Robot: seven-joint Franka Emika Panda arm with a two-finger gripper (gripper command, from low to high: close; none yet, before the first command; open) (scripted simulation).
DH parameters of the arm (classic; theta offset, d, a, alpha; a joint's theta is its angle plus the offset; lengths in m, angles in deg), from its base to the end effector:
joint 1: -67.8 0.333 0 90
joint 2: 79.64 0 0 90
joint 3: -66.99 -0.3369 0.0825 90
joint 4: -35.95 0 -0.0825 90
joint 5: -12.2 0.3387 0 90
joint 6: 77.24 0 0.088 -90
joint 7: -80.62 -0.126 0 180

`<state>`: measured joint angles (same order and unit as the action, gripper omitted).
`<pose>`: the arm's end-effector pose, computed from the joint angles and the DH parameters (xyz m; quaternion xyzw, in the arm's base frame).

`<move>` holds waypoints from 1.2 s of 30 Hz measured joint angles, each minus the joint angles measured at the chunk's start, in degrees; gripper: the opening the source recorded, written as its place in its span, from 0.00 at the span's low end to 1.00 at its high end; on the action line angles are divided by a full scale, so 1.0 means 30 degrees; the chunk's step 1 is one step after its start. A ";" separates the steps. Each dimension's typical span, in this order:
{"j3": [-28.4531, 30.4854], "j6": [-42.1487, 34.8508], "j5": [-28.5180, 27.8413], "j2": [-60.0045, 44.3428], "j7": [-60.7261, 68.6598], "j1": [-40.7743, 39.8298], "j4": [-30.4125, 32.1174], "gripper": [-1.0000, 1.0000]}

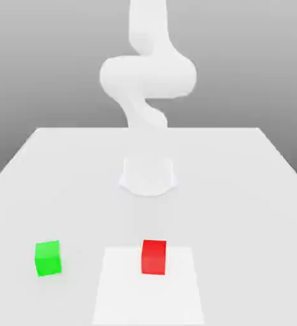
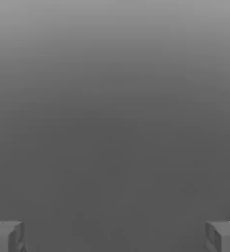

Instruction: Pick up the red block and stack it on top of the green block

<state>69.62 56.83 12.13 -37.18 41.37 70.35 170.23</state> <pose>0.3247 -0.0072 0.6745 -0.8785 0.3137 -0.3338 0.1358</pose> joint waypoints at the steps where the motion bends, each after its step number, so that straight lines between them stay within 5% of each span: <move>1: 0.0377 0.0329 -0.0016 -0.0487 0.0943 0.0371 0.0360 0.50; 18: 0.5241 0.5508 -0.0081 -0.8276 1.5872 0.5483 0.6024 0.50; 29: 0.6262 0.8846 -0.0782 -1.3084 2.4664 0.6744 0.9505 0.50; 36: 0.5115 1.1204 0.2708 -1.6080 2.7764 0.6499 0.9177 0.50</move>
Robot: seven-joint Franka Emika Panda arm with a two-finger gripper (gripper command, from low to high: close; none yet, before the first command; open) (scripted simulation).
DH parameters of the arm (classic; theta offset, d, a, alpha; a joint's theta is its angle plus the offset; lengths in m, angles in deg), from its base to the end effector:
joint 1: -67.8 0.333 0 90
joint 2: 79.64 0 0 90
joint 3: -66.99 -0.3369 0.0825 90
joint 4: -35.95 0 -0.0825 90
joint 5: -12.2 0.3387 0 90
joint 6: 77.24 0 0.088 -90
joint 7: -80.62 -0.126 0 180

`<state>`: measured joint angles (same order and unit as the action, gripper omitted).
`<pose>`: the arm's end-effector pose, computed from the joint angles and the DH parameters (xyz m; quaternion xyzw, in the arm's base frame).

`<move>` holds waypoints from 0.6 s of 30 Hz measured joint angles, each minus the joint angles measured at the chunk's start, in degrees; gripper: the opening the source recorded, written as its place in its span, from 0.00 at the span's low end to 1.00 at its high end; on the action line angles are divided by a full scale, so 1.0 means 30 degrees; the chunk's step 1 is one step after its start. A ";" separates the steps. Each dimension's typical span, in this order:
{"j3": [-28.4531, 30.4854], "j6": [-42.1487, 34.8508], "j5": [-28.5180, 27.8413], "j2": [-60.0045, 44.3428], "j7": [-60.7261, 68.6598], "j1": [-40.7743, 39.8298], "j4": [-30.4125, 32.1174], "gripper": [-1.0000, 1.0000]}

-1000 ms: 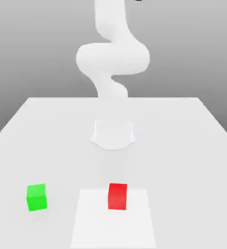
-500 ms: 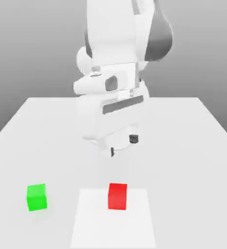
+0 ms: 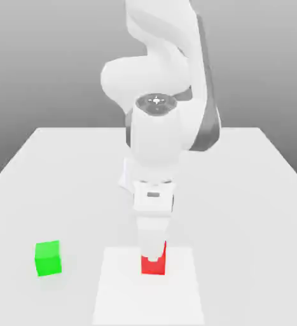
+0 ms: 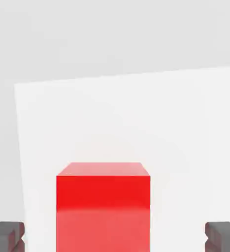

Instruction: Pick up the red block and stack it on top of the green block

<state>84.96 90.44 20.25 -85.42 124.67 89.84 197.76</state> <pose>0.3575 0.0142 0.2229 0.9386 0.3449 0.0039 0.0017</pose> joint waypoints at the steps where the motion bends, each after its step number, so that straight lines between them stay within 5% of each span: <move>1: -0.0436 0.0344 0.0646 -0.0454 0.0466 -0.0285 -0.0074 0.50; 4: -0.2278 0.1438 0.2322 -0.1811 0.1675 -0.1709 -0.0260 0.50; 5: -0.2876 0.1773 0.2649 -0.2215 0.1893 -0.2220 -0.0302 0.00; 12: -0.3010 0.1805 0.2757 -0.2295 0.1978 -0.2328 -0.0313 0.00; 18: -0.0767 -0.0098 -0.0529 0.0125 -0.0369 -0.0922 0.0026 0.00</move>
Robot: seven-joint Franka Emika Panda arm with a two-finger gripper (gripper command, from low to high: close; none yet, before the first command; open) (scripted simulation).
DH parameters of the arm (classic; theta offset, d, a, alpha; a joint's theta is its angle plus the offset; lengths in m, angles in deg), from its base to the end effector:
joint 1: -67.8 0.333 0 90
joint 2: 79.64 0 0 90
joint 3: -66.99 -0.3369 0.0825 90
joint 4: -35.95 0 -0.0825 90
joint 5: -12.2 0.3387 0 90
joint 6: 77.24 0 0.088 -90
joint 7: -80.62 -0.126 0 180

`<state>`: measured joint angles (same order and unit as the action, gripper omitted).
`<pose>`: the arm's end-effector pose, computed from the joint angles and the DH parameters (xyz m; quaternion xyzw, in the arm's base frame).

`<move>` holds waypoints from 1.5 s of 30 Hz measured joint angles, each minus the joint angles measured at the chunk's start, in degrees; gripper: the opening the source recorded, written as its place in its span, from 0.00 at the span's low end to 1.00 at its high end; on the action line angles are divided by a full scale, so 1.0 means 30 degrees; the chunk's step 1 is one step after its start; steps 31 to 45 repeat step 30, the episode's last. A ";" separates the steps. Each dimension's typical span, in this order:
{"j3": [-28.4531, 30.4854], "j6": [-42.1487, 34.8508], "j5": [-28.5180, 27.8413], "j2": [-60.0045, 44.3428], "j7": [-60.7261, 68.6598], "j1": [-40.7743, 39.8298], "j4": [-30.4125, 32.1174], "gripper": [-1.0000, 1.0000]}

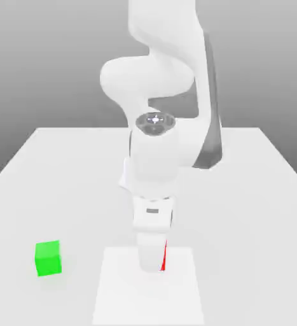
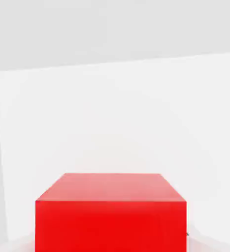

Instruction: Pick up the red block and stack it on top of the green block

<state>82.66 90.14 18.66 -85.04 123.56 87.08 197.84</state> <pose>0.3569 0.0136 0.2239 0.9387 0.3446 0.0030 0.0013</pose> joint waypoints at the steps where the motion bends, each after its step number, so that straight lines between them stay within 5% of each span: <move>1: 0.0152 -0.0344 -0.0606 0.0445 -0.0448 -0.0019 0.0074 0.00; 6: 0.0369 -0.2050 -0.2709 0.2454 -0.1947 -0.0559 0.0427 0.00; 16: 0.4018 -0.4966 -0.3301 0.2926 0.0701 -0.7533 -0.2086 0.00; 27: 0.2523 -0.1916 0.1671 -0.1118 0.4659 -0.8541 -0.2666 0.00; 28: 0.2274 -0.1643 0.2094 -0.1452 0.4962 -0.8709 -0.2673 1.00; 45: 0.2274 -0.1643 0.2094 -0.1452 0.4962 -0.8709 -0.2673 1.00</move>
